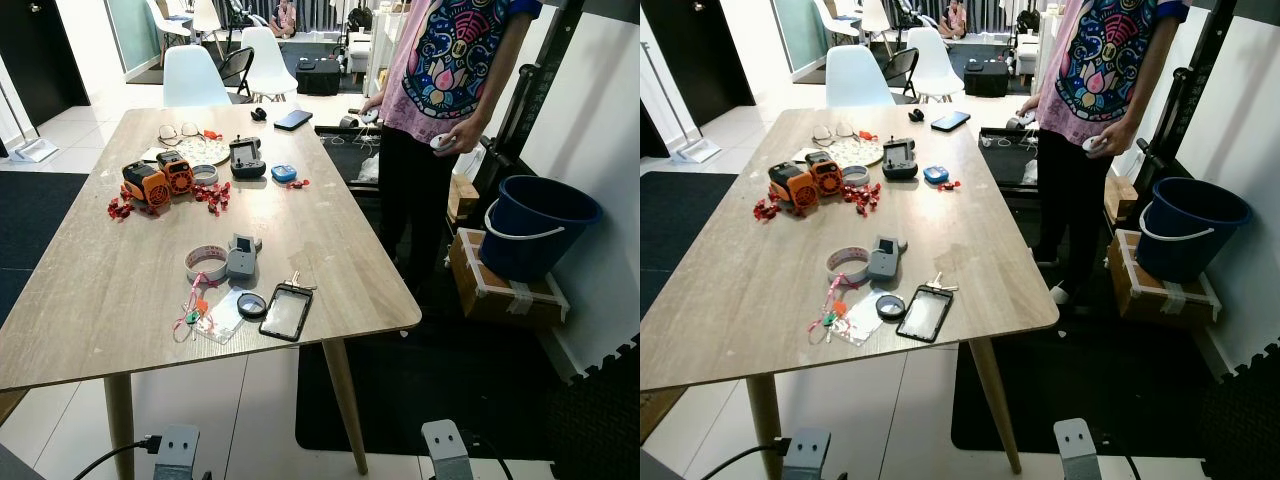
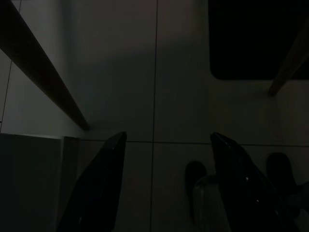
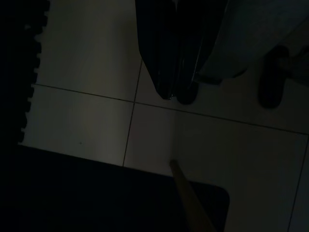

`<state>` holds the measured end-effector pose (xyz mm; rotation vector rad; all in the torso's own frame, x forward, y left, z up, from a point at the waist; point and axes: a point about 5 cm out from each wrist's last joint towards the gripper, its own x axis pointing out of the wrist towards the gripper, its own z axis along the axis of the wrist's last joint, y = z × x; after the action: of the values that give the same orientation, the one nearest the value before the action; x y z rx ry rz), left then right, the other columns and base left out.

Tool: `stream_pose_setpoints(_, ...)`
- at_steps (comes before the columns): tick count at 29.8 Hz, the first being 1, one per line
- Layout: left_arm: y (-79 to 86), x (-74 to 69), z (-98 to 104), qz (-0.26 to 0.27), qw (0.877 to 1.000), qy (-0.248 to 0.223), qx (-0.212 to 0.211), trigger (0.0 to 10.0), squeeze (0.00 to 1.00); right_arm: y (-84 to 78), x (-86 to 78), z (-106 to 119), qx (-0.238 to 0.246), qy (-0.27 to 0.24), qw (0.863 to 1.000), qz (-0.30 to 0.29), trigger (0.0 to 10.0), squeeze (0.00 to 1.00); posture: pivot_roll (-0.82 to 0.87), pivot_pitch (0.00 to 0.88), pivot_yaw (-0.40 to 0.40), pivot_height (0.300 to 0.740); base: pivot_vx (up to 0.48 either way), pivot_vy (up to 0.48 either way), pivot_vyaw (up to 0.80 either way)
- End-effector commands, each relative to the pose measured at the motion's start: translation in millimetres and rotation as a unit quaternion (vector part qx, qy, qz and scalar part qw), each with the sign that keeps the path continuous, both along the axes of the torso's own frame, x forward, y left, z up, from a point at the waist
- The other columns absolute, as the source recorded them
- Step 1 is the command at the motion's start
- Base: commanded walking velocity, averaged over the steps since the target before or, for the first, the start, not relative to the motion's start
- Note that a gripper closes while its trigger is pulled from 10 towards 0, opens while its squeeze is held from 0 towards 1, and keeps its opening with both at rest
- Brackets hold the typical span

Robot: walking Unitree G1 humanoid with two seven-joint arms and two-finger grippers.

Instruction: Hang keys on a hook

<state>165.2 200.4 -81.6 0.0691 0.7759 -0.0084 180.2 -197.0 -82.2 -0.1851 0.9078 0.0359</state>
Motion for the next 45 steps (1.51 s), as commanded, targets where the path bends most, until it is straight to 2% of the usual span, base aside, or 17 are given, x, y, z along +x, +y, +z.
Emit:
stream_pose_setpoints(1,-0.1,0.1,-0.4,-0.005,1.000,0.005,0.000,10.0,0.00,-2.3,-0.8,-0.1,-0.004,0.003,1.000,0.001,10.0,0.00,0.01,0.000,-0.018,0.740,0.000,0.000,0.00)
stream_pose_setpoints(11,-4.6,3.0,1.0,-0.011,1.000,-0.007,-0.002,10.0,0.00,-4.2,0.7,0.9,-0.007,0.002,1.000,0.007,10.0,0.00,0.01,0.000,-0.020,0.740,0.000,0.000,0.00)
stream_pose_setpoints(45,-4.8,5.6,3.1,-0.011,1.000,-0.018,-0.003,10.0,0.00,-8.3,-3.3,-0.6,-0.013,0.012,1.000,0.009,10.0,0.00,0.01,0.000,-0.025,0.740,0.000,0.000,0.00)
